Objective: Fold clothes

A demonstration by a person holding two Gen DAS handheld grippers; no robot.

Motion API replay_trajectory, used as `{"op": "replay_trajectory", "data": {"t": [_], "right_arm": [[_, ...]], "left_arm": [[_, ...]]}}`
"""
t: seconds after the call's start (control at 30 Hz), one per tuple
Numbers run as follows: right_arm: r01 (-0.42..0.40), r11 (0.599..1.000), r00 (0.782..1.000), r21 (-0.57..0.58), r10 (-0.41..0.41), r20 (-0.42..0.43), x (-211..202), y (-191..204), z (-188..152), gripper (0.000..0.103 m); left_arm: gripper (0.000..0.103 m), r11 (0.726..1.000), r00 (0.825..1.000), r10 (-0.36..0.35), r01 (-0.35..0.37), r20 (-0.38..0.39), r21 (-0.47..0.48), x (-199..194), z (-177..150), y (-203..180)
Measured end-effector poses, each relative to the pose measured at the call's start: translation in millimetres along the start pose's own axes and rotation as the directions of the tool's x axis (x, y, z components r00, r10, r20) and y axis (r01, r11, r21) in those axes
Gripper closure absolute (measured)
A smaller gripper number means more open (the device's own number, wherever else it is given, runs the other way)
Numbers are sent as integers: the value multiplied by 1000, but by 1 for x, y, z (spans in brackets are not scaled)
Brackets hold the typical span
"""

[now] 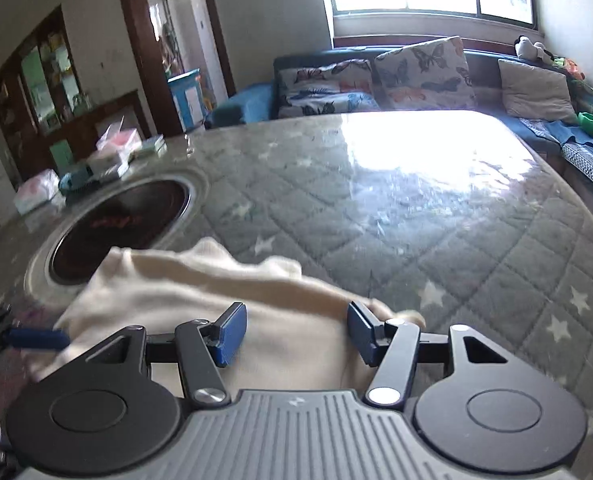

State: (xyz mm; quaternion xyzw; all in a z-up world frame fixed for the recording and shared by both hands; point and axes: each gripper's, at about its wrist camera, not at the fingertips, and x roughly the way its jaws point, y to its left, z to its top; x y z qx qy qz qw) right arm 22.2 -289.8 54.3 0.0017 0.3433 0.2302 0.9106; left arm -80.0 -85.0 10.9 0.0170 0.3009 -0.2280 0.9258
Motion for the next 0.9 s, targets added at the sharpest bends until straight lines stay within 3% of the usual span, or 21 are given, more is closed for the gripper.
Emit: {"op": "replay_trajectory", "data": {"t": [0.17,0.4,0.57,0.7,0.9], "right_arm": [[8,999,999,31,-10,36,-6,-14,-2,46],[82,992,997,-95,-82,8,-39,-4,-27,46],[128,974,992,-187,-129,9,-56,14,-57,46],[169,968,985,-186,-172,0,-58,13,-79,46],[158,978,988,-138,-156,23,-77,5,-75,45]], "left_arm": [[0,999,999,41,-40,24,-19,-8,11,9],[0,983,987,159,-158,4,-95,2,23,31],[0,974,978,208,-210,-31,-88,8,17,36],[0,967,969,237,-242,-69,-78,14,10,39],[0,960,965,258,-263,-53,-102,6,8,45]]}}
